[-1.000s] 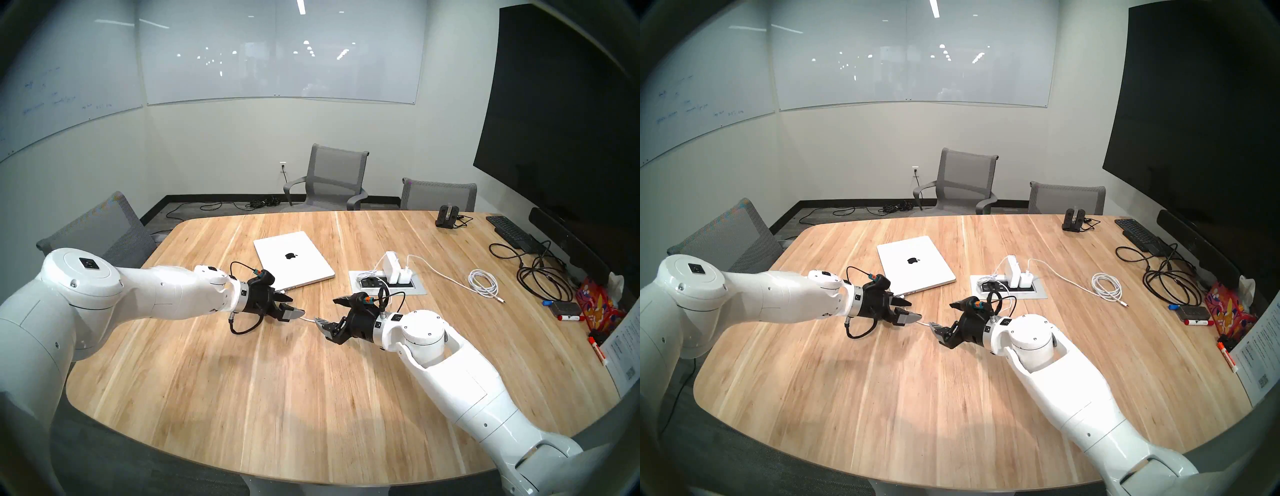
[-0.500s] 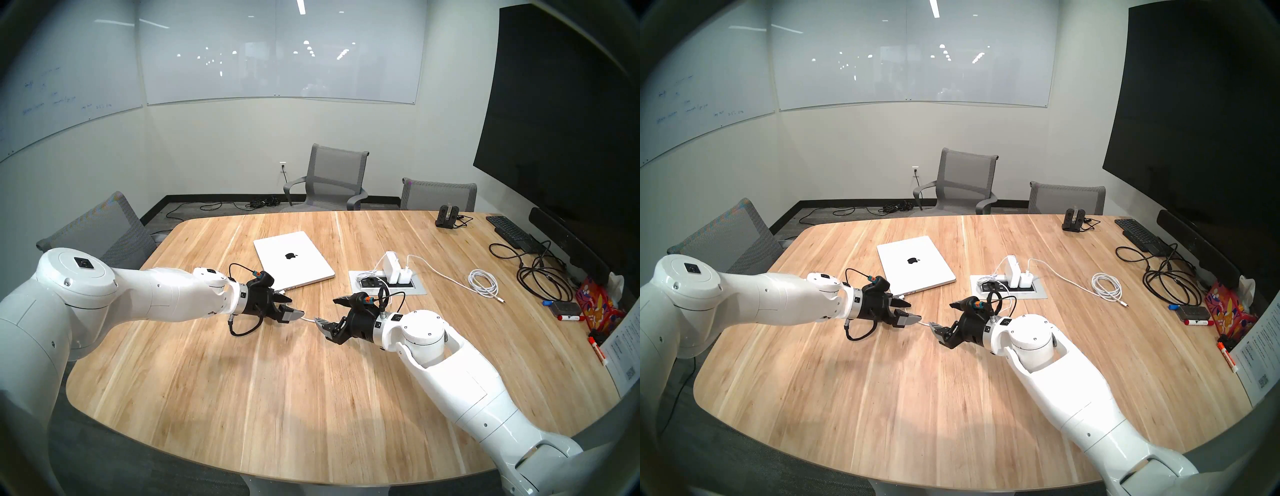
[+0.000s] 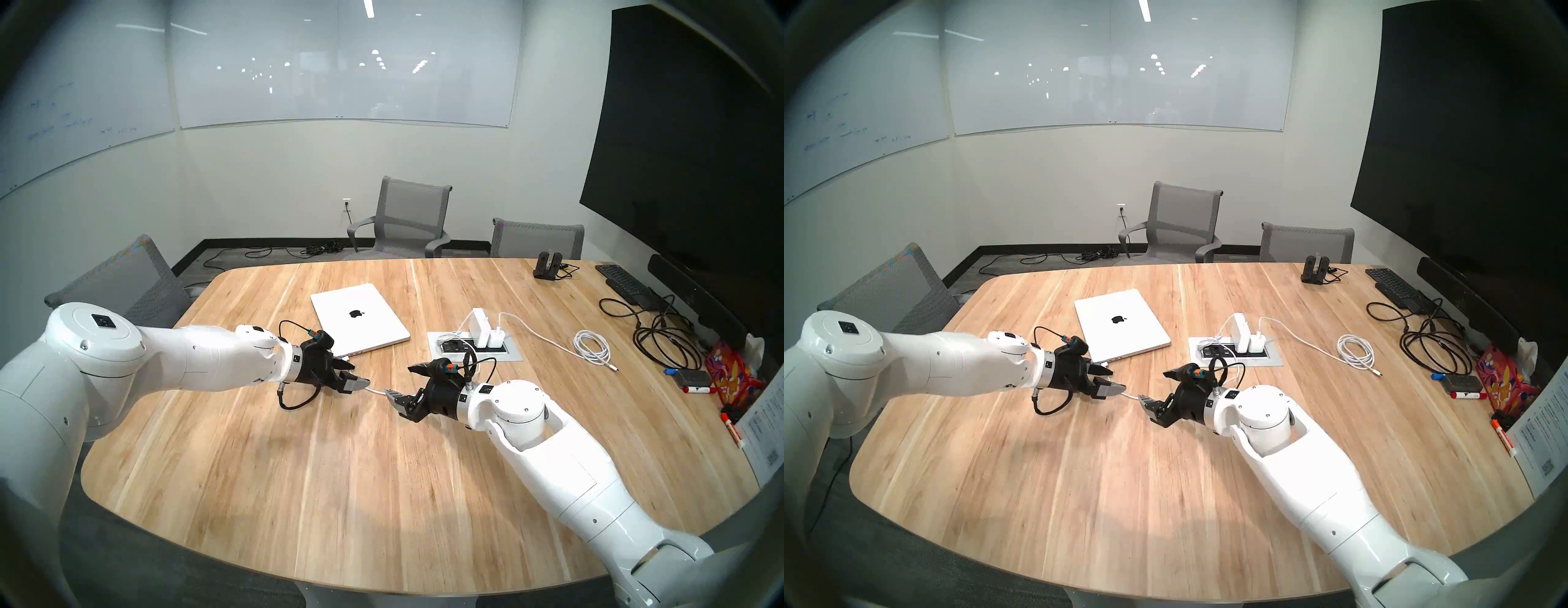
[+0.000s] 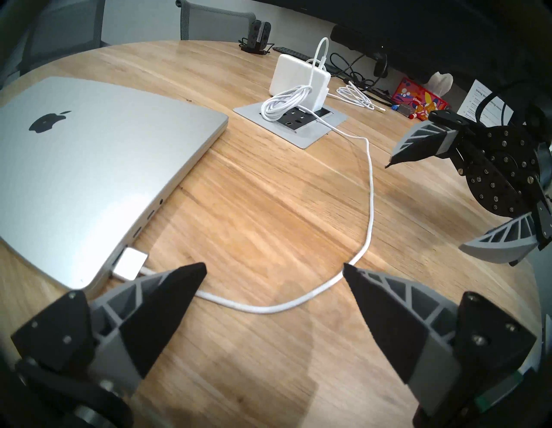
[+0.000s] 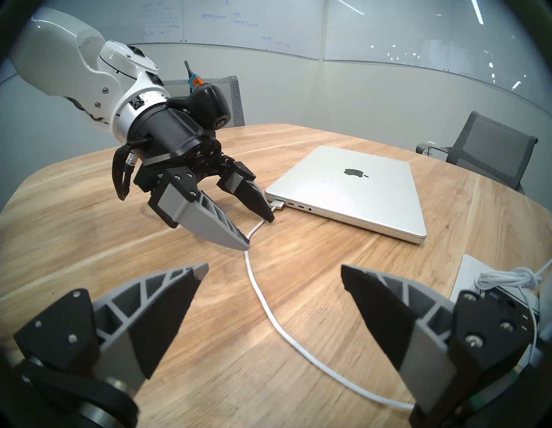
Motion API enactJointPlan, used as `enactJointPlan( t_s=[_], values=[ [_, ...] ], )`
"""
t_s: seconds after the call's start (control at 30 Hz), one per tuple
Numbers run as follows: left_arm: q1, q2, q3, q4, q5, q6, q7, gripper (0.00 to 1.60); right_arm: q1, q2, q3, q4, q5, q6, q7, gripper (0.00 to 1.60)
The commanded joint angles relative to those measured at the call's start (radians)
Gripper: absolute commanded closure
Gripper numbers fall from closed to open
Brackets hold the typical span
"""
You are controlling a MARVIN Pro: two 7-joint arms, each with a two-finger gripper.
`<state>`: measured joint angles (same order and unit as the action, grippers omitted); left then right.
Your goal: Plug the charging cable into the port of a MacBook
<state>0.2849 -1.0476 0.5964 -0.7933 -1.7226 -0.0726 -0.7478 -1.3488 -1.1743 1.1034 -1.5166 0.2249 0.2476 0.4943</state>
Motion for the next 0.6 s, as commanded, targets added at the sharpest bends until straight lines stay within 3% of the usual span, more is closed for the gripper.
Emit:
enactJointPlan(
  t_s=[0.0,0.47,0.57],
  values=[
    [-0.009,-0.016,-0.007,0.010,-0.001,0.004,-0.011,0.00,0.009,-0.003,0.001,-0.023,-0.002,-0.007,0.000,0.00],
    [-0.003,-0.001,-0.003,-0.015,-0.002,0.004,0.012,0.00,0.009,-0.003,0.001,-0.023,-0.002,-0.007,-0.001,0.00],
    [-0.004,0.015,-0.007,-0.041,0.001,-0.031,0.032,0.00,0.009,-0.003,0.001,-0.023,-0.002,-0.007,0.000,0.00]
  ],
)
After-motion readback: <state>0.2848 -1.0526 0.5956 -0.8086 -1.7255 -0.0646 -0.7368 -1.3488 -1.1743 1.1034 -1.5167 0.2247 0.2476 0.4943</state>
